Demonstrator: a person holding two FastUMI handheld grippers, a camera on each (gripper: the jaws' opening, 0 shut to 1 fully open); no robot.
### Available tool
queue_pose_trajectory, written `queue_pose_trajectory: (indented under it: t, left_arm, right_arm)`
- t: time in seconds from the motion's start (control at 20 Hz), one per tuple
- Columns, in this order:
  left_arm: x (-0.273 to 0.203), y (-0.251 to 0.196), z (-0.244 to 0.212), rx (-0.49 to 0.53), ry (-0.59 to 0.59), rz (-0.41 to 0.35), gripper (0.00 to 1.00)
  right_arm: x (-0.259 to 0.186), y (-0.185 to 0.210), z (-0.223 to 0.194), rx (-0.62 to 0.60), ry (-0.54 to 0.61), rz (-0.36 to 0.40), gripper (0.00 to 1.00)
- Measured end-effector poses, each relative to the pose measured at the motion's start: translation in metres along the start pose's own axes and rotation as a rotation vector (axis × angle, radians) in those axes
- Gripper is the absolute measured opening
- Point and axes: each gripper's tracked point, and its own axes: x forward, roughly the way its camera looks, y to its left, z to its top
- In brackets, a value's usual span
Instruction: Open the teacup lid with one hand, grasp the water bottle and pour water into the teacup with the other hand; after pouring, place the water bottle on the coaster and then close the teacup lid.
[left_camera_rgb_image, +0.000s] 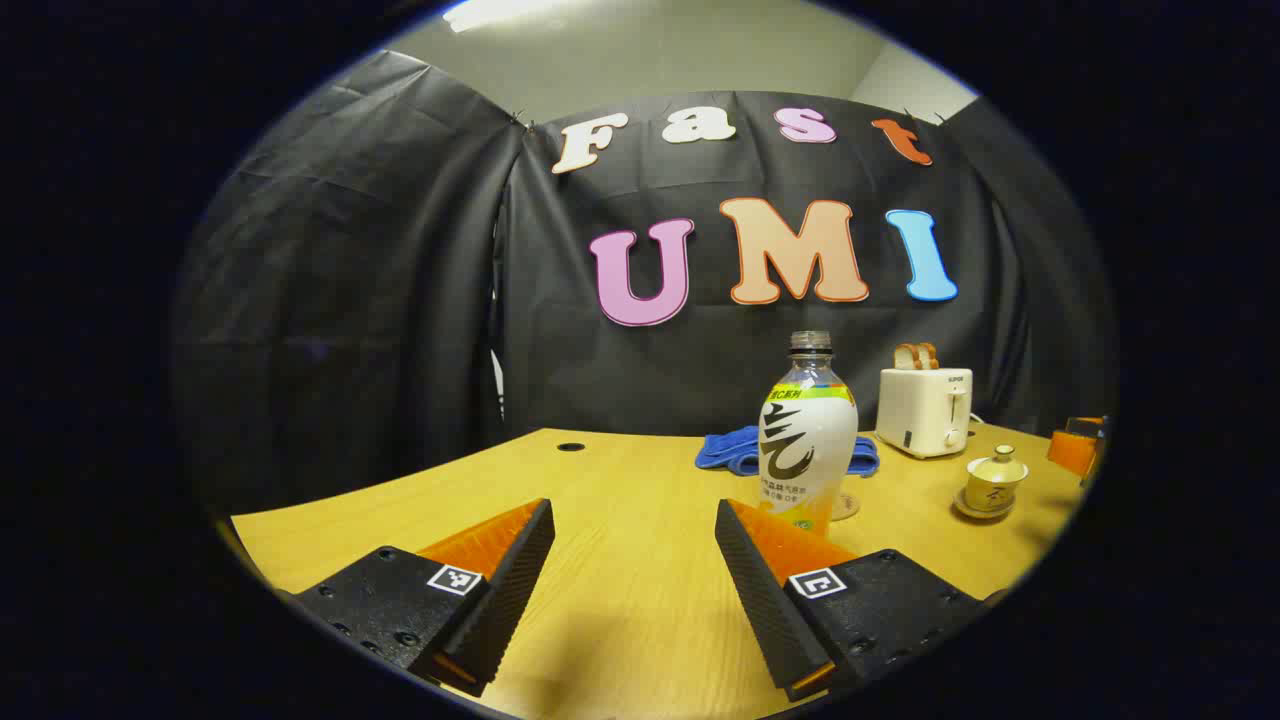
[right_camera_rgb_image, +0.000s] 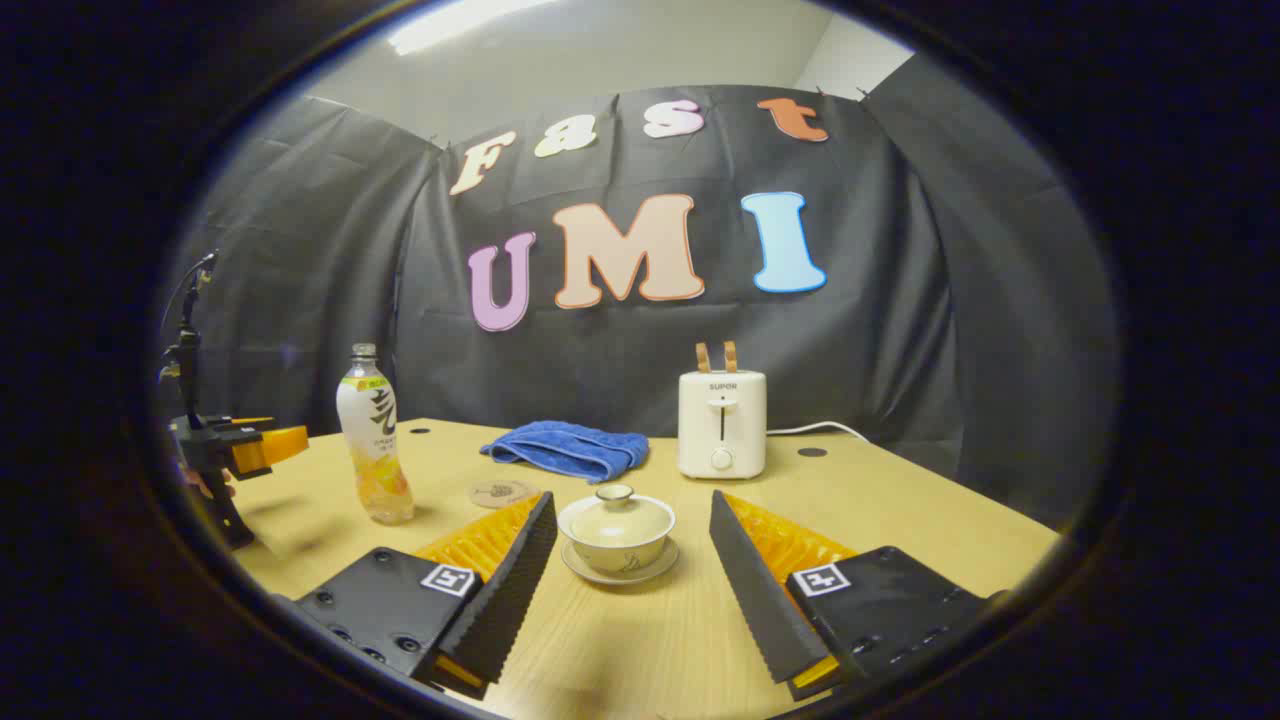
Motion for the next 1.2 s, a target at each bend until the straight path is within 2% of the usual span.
queue_pose_trajectory:
  t: [0.3, 1.2]
  left_arm:
    - [0.0016, 0.0032, 0.0002, -0.002, 0.000, 0.019, 0.95]
    - [0.0022, 0.0056, -0.0017, -0.003, -0.002, 0.031, 0.95]
  right_arm:
    - [-0.0010, -0.0048, -0.0007, 0.000, 0.001, -0.029, 1.00]
    - [-0.0014, -0.0052, -0.0009, 0.000, -0.002, -0.033, 1.00]
